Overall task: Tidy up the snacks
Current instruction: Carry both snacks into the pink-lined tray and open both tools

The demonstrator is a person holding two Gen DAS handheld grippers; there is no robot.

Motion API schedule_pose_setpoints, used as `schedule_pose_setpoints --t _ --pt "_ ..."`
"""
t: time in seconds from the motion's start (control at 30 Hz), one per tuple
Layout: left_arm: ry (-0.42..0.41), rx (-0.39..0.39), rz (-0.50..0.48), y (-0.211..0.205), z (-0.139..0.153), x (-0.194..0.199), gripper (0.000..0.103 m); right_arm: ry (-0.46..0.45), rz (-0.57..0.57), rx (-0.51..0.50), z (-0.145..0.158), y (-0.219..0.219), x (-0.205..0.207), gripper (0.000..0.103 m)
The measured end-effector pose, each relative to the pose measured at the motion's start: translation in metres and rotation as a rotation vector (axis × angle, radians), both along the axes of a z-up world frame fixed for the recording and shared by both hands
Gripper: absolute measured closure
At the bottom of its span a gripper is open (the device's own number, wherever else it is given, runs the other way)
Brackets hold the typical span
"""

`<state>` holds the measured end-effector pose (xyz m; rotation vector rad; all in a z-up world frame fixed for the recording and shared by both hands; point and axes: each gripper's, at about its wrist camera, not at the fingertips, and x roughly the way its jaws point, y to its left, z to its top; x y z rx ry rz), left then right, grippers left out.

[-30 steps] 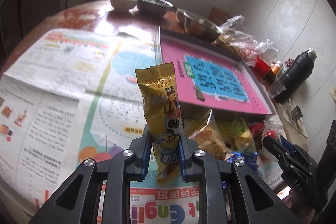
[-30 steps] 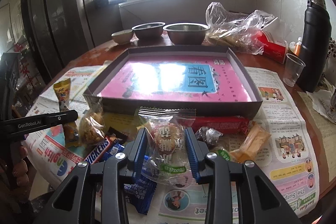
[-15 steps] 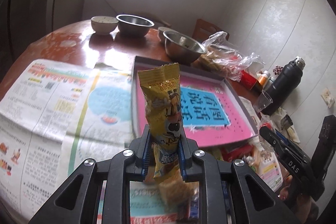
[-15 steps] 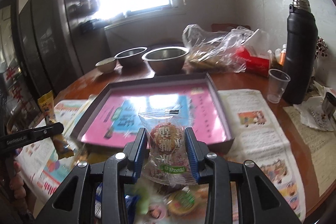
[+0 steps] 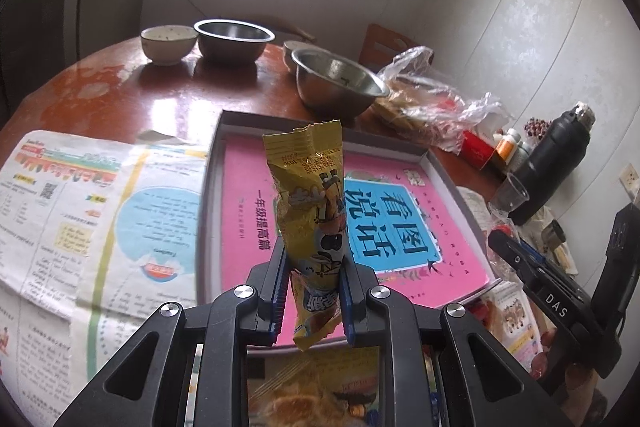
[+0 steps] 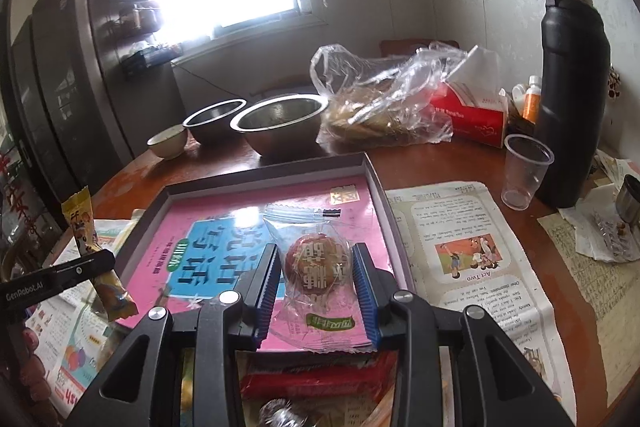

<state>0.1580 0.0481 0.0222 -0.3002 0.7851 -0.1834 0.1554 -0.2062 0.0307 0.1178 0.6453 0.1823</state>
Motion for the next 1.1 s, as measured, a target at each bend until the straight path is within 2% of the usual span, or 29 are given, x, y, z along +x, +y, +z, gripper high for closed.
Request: schedule_pose_setpoints --t 0.63,0.87,1.03,1.1 --pt "0.071 0.029 -0.029 -0.013 -0.024 0.022 0.080 0.120 -0.018 -0.019 -0.033 -0.003 0.031 0.066" --pt "0.078 0.031 -0.036 -0.014 -0.025 0.021 0.080 0.129 -0.028 -0.016 -0.037 -0.004 0.032 0.066" --pt "0.079 0.037 -0.036 -0.015 -0.025 0.019 0.076 0.137 -0.037 -0.001 -0.038 -0.008 0.032 0.065" --pt "0.081 0.040 -0.032 -0.014 -0.025 0.019 0.069 0.141 -0.037 0.004 -0.038 -0.009 0.032 0.065"
